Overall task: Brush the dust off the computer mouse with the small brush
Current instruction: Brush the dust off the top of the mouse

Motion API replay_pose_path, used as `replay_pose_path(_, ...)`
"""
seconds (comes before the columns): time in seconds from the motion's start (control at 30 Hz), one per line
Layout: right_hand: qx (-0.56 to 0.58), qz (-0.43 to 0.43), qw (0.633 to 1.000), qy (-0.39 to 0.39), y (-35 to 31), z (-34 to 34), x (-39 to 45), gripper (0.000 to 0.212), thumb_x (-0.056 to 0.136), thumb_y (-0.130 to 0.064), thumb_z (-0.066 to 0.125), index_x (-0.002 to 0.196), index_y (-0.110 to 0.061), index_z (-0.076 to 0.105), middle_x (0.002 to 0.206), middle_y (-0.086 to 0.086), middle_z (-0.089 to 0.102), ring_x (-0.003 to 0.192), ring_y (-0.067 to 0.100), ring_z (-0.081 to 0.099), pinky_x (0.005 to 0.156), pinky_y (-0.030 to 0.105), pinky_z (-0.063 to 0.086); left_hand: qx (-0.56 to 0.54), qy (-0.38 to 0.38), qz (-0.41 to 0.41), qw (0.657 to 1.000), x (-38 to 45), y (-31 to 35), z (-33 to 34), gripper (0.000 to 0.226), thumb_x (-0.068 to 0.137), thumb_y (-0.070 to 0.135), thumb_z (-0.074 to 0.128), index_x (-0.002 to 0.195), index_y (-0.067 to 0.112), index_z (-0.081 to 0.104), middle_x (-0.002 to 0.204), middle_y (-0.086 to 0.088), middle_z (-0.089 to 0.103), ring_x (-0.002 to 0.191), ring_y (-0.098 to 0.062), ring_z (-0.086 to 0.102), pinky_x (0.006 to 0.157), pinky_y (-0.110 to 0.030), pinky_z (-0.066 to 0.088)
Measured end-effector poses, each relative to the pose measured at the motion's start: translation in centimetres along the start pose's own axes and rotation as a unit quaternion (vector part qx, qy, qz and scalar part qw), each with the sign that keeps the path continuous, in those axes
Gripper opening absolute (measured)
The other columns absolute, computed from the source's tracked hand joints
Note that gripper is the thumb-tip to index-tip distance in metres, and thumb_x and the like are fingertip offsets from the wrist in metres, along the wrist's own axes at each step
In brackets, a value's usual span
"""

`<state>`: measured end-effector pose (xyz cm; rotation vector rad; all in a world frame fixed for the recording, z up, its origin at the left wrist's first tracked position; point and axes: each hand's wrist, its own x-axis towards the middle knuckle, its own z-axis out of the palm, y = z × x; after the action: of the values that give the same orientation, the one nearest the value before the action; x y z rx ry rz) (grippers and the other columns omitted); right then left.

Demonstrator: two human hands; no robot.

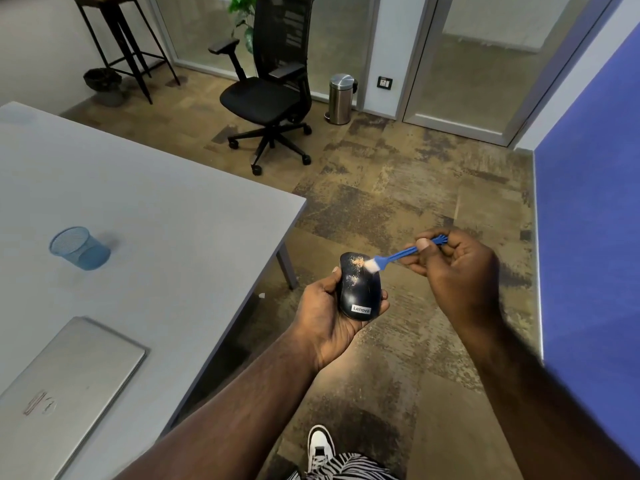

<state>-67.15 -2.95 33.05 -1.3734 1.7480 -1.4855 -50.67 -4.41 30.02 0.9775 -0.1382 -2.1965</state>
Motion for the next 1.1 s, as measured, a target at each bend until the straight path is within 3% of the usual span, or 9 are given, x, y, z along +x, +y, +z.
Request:
replay_pose_path(0.17,0.026,0.012,0.999,0.028,-0.3,-0.4,0.5,0.014,0.094,-0.003,0.059,0.093,-0.016,0.065,0.084,-0.003,0.073,0.072,0.011,0.075,0.064,0.024,0.061,0.008,0.01,0.003,1.0,-0.1,-0.1,-0.2,0.049,0.102,0.034,0.031,0.118,-0.004,0.057,0.109,-0.029,0.059,0.089,-0.037,0.06,0.085,-0.045,0.051)
replay_pose_path(0.27,0.079,-0.005,0.996,-0.029,-1.3,-0.6,-0.6,0.02,0.093,0.0,0.059,0.089,-0.018,0.066,0.081,0.001,0.074,0.071,0.017,0.076,0.062,0.029,0.061,0.005,0.015,0.01,1.0,0.0,0.1,-0.3,0.049,0.102,0.035,0.03,0.112,-0.003,0.059,0.108,-0.029,0.059,0.088,-0.036,0.059,0.087,-0.045,0.049)
replay_pose_path(0.4,0.031,-0.048,0.993,-0.105,-1.6,0.4,-1.9,0.018,0.091,0.001,0.063,0.092,-0.017,0.068,0.079,-0.002,0.074,0.069,0.012,0.075,0.06,0.03,0.061,0.012,0.015,0.017,1.0,0.2,-0.1,-0.1,0.051,0.102,0.036,0.028,0.11,-0.003,0.06,0.106,-0.028,0.061,0.086,-0.034,0.059,0.09,-0.045,0.047)
replay_pose_path(0.53,-0.044,-0.076,0.995,-0.043,-1.0,0.8,-1.7,0.013,0.092,-0.008,0.063,0.098,-0.018,0.069,0.08,-0.003,0.074,0.071,0.008,0.075,0.061,0.036,0.063,0.011,0.017,0.019,1.0,0.3,-0.2,-0.1,0.049,0.102,0.036,0.03,0.11,-0.002,0.059,0.106,-0.028,0.06,0.086,-0.035,0.06,0.09,-0.046,0.048)
replay_pose_path(0.7,-0.115,-0.047,0.992,0.039,-0.6,-0.1,0.0,0.013,0.093,-0.01,0.063,0.104,-0.011,0.07,0.084,0.001,0.073,0.073,0.012,0.074,0.062,0.039,0.063,0.002,0.013,0.007,1.0,0.2,-0.2,-0.5,0.046,0.102,0.036,0.032,0.115,-0.001,0.057,0.11,-0.028,0.06,0.089,-0.035,0.061,0.084,-0.045,0.052)
replay_pose_path(0.83,0.013,-0.017,0.999,-0.024,-1.9,0.0,-0.9,0.01,0.092,-0.004,0.063,0.097,-0.012,0.068,0.081,0.003,0.074,0.07,0.011,0.075,0.062,0.029,0.062,0.002,0.01,0.013,1.0,0.4,0.0,-0.6,0.047,0.102,0.036,0.03,0.115,0.0,0.057,0.109,-0.027,0.06,0.087,-0.034,0.062,0.078,-0.042,0.055)
replay_pose_path(0.9,0.012,-0.023,0.997,-0.069,-1.8,0.4,-1.4,0.01,0.091,-0.003,0.063,0.094,-0.011,0.069,0.08,0.005,0.075,0.07,0.012,0.076,0.062,0.029,0.061,0.006,0.007,0.013,1.0,0.5,-0.1,-0.5,0.049,0.102,0.037,0.029,0.117,-0.001,0.057,0.108,-0.027,0.06,0.086,-0.033,0.062,0.078,-0.041,0.055)
replay_pose_path(1.0,-0.029,-0.024,0.999,-0.038,-0.8,0.6,-0.8,0.013,0.092,-0.006,0.063,0.094,-0.017,0.068,0.078,-0.002,0.073,0.07,0.007,0.075,0.062,0.032,0.062,0.0,0.007,0.011,1.0,0.5,-0.1,-0.5,0.048,0.102,0.036,0.031,0.115,-0.001,0.058,0.108,-0.028,0.061,0.088,-0.035,0.061,0.083,-0.044,0.053)
replay_pose_path(1.1,-0.056,-0.024,0.998,0.018,-0.4,0.0,0.4,0.014,0.094,-0.007,0.061,0.096,-0.02,0.065,0.081,-0.006,0.071,0.071,-0.001,0.073,0.063,0.024,0.061,-0.025,0.003,0.0,1.0,0.4,0.0,-0.7,0.045,0.102,0.034,0.033,0.118,-0.001,0.055,0.126,-0.032,0.055,0.102,-0.039,0.058,0.087,-0.048,0.051)
